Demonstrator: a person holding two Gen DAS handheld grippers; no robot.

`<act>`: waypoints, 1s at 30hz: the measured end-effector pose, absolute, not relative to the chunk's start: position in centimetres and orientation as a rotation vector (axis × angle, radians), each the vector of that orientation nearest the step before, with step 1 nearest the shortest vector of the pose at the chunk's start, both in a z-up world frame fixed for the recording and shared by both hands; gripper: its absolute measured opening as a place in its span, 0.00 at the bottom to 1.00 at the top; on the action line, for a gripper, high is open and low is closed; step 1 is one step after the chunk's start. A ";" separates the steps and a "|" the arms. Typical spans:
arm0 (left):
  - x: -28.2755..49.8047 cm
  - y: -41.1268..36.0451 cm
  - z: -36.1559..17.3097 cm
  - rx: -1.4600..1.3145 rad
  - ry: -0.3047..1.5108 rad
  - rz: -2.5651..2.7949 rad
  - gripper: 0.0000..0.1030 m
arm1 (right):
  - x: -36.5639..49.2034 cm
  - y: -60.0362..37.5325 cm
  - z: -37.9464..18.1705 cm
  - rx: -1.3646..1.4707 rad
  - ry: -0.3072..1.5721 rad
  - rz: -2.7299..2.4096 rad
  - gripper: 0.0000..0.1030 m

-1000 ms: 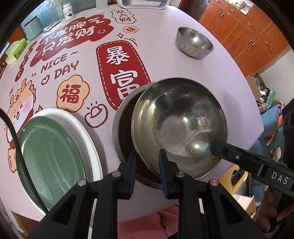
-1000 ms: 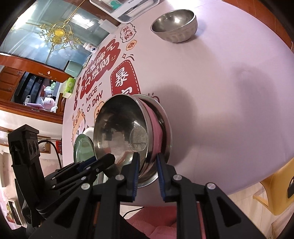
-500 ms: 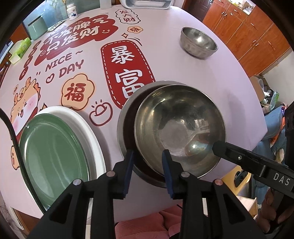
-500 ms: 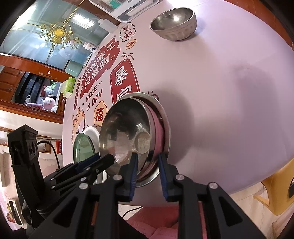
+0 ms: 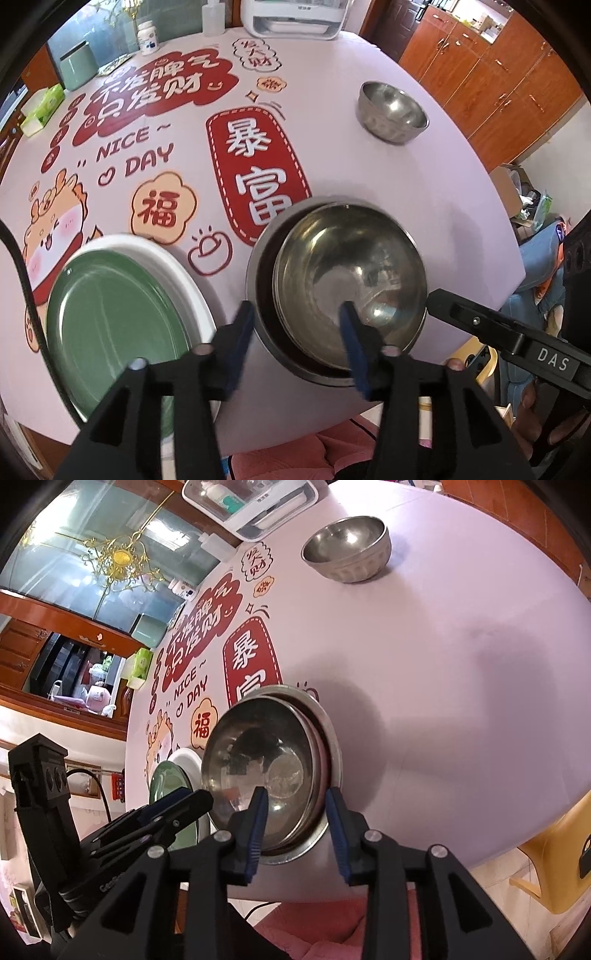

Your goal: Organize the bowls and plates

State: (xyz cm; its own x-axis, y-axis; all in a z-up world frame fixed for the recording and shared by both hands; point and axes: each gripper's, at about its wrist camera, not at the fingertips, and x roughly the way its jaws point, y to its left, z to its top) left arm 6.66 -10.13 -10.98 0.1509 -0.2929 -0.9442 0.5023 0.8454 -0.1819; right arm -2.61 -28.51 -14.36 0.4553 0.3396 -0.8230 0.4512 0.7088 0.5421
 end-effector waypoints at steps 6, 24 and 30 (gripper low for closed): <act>7.3 -10.3 -10.5 0.185 1.282 -0.624 0.54 | -2.2 -28.5 -13.7 0.810 1.100 -0.134 0.47; 11.3 -10.2 -9.9 0.293 1.270 -0.708 0.59 | -0.7 -26.5 -10.8 0.753 0.940 -0.326 0.47; 11.6 -10.6 -9.3 0.281 1.223 -0.744 0.61 | -1.5 -26.2 -9.9 0.708 0.890 -0.385 0.47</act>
